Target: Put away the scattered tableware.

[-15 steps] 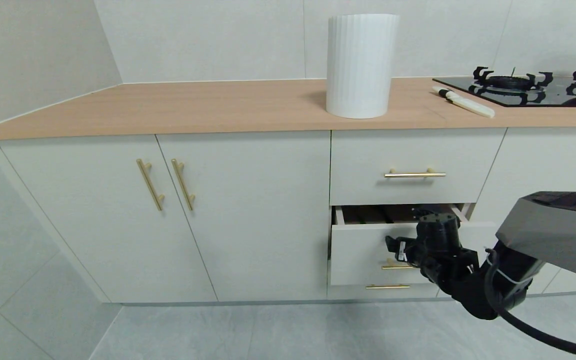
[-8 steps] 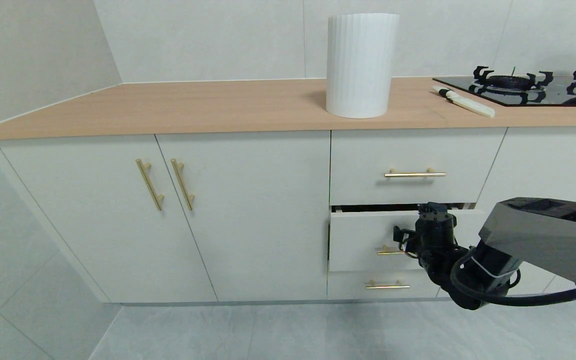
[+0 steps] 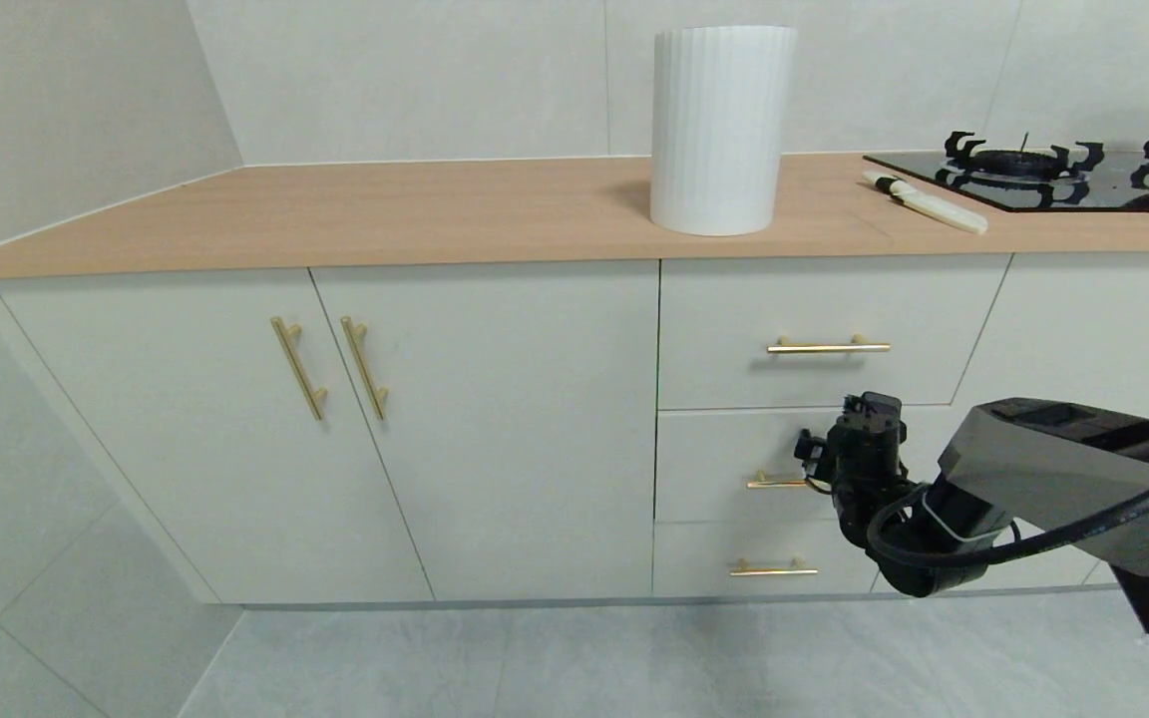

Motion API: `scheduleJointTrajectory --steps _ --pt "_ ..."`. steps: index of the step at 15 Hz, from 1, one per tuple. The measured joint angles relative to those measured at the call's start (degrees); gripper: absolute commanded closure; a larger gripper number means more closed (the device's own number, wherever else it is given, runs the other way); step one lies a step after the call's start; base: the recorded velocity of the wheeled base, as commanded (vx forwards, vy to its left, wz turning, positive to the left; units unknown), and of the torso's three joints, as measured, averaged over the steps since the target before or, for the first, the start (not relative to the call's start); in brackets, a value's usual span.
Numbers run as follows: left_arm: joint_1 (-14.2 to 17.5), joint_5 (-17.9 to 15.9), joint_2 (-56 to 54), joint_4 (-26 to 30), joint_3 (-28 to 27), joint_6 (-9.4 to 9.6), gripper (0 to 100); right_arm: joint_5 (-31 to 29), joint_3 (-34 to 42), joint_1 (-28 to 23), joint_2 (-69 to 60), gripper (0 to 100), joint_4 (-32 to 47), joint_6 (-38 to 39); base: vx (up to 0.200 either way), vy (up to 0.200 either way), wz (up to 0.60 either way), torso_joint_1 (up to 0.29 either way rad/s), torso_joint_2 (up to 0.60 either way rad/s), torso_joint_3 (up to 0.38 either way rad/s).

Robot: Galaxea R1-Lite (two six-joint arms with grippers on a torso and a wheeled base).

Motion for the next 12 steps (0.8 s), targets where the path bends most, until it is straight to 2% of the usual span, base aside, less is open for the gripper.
scheduleJointTrajectory --steps 12 --pt "0.0 0.0 0.0 0.0 0.0 0.00 0 -1.1 -4.6 -2.5 2.5 0 -0.1 -0.1 0.000 0.000 0.00 0.000 0.00 0.000"
